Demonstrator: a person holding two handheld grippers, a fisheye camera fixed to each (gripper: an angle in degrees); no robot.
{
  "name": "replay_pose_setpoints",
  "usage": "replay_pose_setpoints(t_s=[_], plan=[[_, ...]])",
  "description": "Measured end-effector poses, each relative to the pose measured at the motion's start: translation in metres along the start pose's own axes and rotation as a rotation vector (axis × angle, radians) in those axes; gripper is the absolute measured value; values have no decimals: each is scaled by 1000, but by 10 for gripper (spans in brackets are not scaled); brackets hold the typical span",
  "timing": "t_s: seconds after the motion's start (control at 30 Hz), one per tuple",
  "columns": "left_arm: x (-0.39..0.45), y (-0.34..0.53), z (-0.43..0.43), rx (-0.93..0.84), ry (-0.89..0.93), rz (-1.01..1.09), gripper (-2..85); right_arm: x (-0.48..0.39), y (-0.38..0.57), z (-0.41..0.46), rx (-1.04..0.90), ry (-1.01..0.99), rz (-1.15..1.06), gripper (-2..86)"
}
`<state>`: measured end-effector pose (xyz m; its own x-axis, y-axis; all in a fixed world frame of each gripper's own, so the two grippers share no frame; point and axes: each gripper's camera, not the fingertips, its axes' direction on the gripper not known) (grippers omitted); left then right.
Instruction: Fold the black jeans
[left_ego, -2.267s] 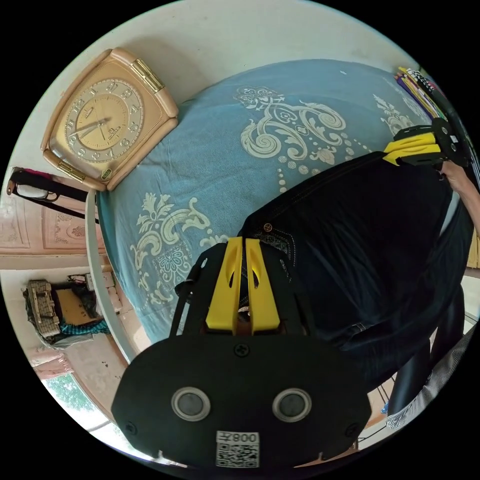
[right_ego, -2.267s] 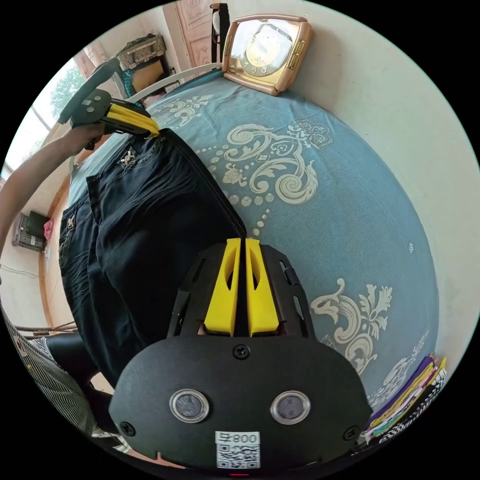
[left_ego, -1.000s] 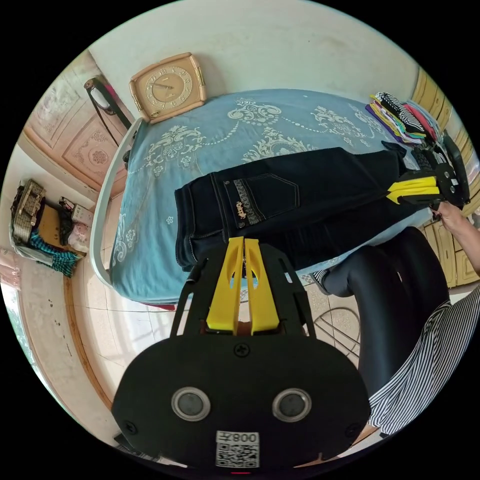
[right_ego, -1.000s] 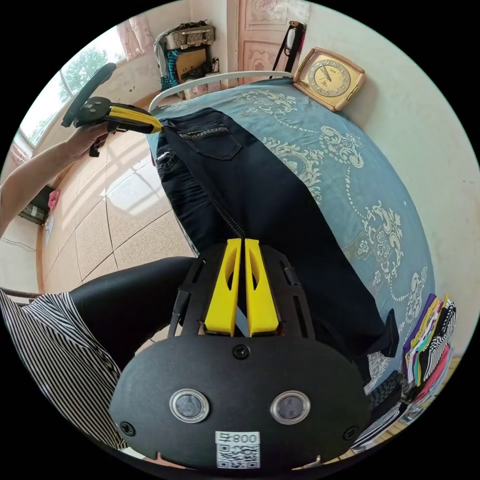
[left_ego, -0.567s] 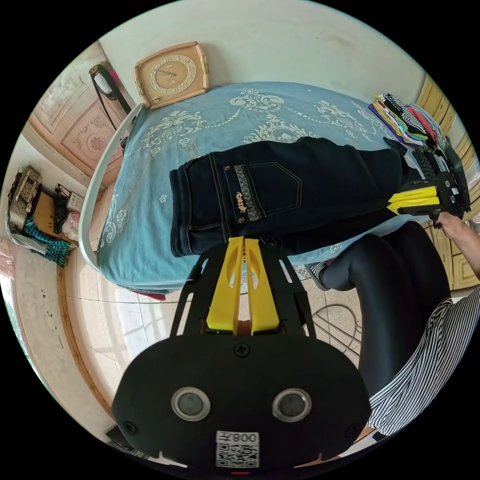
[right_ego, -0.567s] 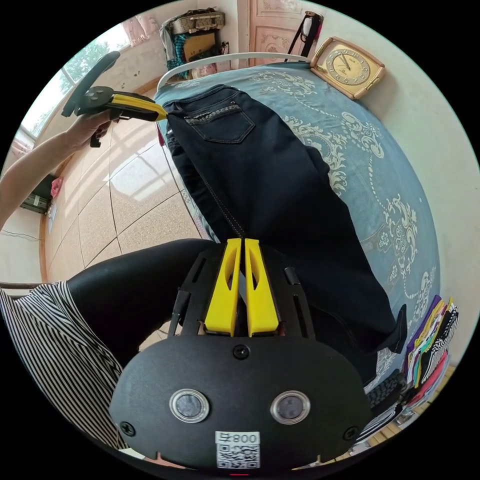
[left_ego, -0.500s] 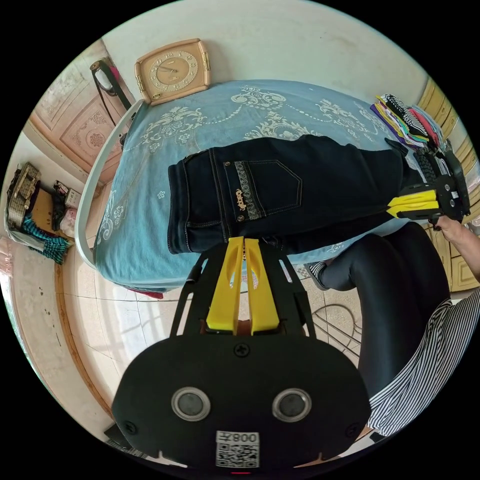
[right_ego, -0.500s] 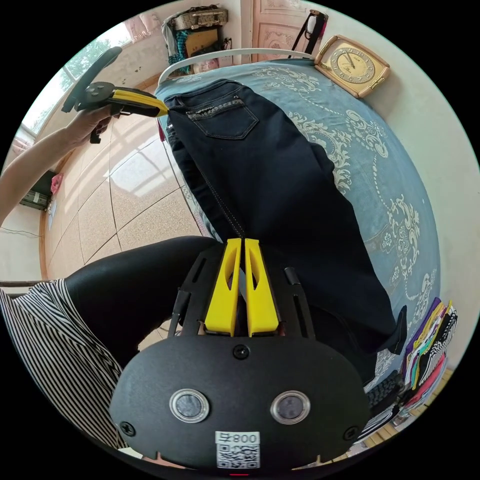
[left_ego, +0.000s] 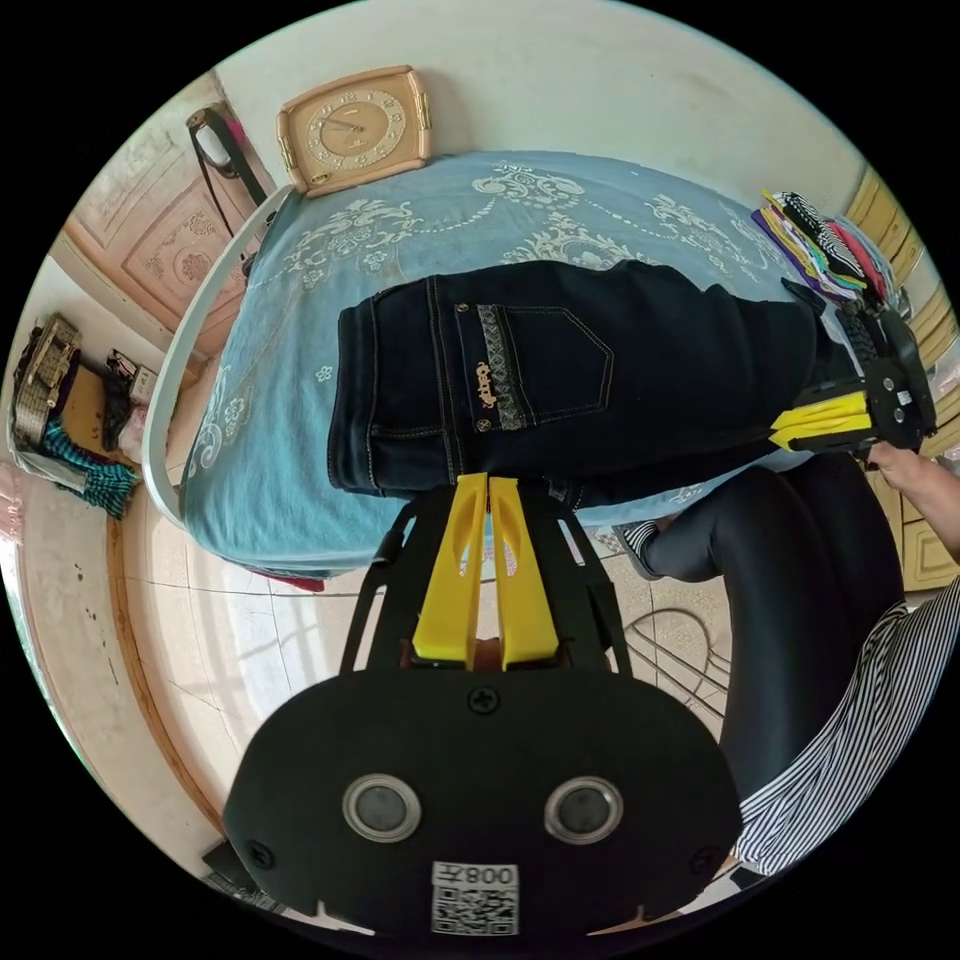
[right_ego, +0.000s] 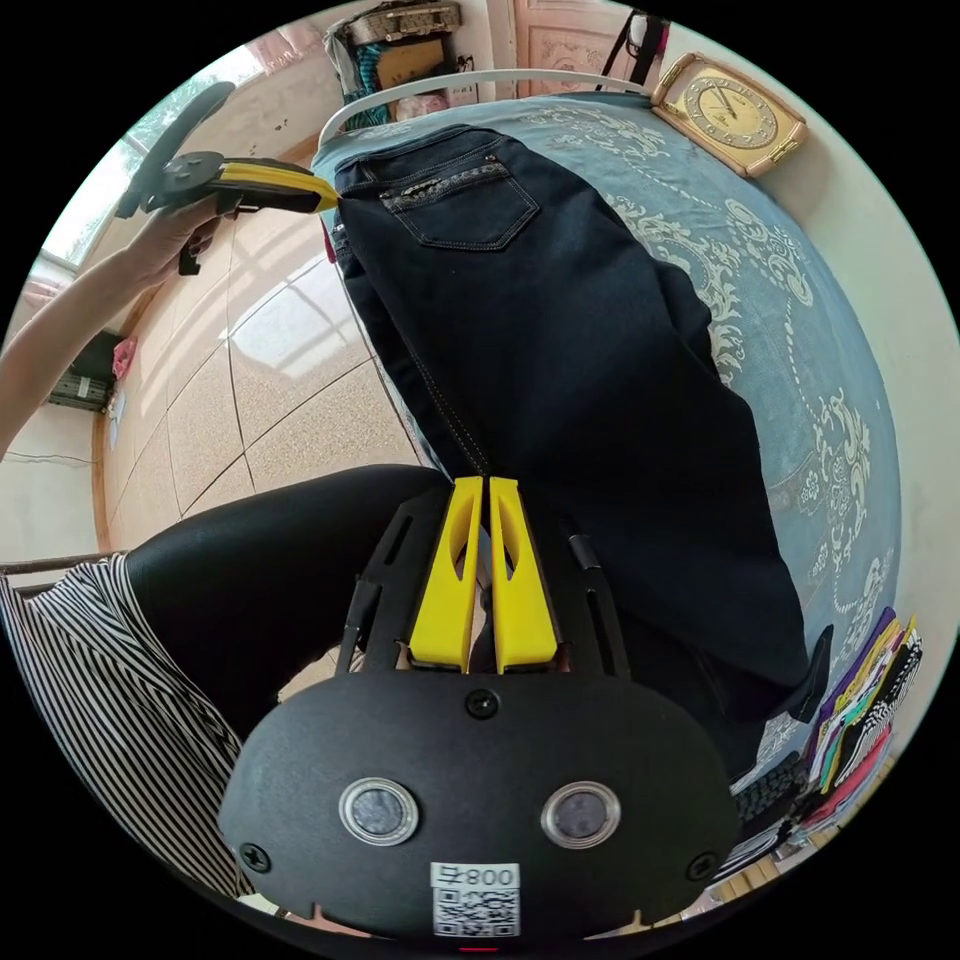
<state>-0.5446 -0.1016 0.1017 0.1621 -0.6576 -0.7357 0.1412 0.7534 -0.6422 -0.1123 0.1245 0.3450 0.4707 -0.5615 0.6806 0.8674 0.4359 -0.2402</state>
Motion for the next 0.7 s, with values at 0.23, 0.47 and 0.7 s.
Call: replay_pose_setpoints(t_s=[0.23,0.47,0.7], plan=[[-16,20,-29,26,10,-28,3,8,8,23,20,-23,8,6],[-30,31,-41,-10,14,-53,3,9,15,58,4,-26,-14,6],[-50,45,-59,16,77,-150,5,11,25,92,-6,-26,-27,7]])
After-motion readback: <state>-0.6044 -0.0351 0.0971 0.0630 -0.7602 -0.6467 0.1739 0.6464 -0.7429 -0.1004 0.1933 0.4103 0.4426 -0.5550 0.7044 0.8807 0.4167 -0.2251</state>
